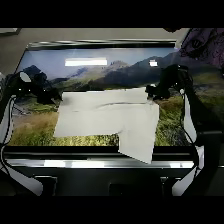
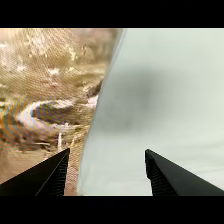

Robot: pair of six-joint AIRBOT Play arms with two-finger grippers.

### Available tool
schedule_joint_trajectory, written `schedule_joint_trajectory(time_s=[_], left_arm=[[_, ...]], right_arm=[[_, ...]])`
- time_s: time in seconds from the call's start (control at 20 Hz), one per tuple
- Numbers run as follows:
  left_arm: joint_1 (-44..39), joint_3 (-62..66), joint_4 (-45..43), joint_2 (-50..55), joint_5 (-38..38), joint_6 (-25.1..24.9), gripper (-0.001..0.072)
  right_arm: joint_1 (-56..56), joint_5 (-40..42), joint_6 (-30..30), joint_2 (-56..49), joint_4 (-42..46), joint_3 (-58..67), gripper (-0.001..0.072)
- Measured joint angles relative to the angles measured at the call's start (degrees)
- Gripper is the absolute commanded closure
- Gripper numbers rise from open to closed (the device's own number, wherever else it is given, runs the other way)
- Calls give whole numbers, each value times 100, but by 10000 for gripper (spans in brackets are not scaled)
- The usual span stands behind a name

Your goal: Fold the clothes and pants, and hang the long-sleeved shirts on hangers.

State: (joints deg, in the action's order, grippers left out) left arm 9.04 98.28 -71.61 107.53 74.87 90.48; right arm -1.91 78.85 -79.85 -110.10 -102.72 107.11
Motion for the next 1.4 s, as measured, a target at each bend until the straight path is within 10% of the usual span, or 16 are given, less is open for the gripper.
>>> schedule_joint_trajectory(time_s=[0.35, 0.8, 1.15, 1.4], left_arm=[[844, -411, -22, -1193, 76, 214, 162], [1683, -2973, 81, -2708, -157, 256, 163], [1744, -3320, 101, -2833, -227, 251, 163], [1762, -3381, 98, -2844, -160, 232, 163]], right_arm=[[1093, 455, -1130, 1480, -640, -975, 224], [2275, 42, -2153, 3812, -1867, -6089, 223], [2251, -640, -2625, 4085, -2671, -7643, 233], [1574, -1252, -2651, 4105, -2933, -7919, 682]])
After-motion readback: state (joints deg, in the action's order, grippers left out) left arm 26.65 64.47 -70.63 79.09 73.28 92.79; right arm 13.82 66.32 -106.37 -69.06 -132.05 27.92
